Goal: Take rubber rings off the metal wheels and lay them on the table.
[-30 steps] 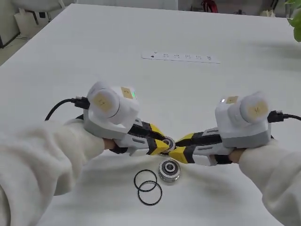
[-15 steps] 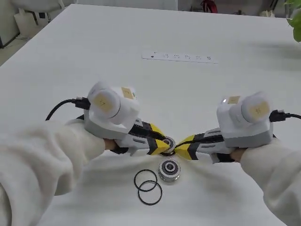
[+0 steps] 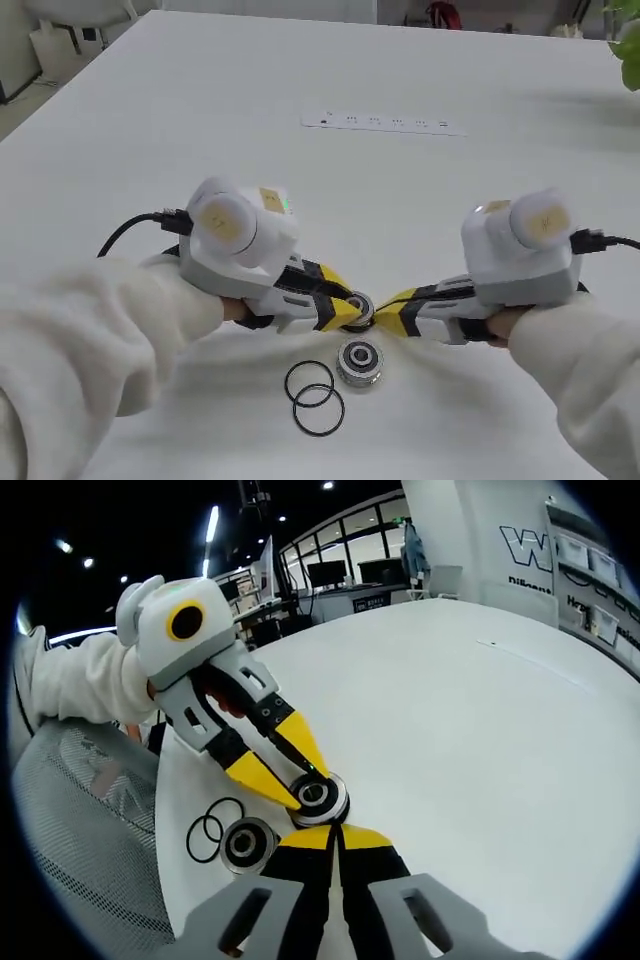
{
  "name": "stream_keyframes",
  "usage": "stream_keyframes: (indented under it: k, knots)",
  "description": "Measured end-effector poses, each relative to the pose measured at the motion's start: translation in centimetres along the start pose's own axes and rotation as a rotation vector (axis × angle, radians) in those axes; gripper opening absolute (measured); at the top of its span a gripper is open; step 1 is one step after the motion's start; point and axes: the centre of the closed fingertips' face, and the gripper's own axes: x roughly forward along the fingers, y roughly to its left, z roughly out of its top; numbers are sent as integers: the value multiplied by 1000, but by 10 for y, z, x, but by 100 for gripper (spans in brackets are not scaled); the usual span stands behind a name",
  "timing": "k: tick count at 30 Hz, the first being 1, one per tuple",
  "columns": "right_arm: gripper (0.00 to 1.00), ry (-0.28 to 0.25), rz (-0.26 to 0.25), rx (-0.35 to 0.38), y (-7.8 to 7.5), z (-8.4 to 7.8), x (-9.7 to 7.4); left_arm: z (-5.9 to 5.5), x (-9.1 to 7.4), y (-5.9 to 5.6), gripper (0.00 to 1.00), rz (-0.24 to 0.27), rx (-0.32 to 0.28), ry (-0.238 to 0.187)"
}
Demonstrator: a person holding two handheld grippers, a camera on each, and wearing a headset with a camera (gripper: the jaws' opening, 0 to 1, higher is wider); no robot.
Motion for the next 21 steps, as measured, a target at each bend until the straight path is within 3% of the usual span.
stream_keyframes:
  k: [21]
  knots:
    - [0, -67, 24, 232, -2, 8, -5, 1, 0, 0, 14, 7, -5, -12]
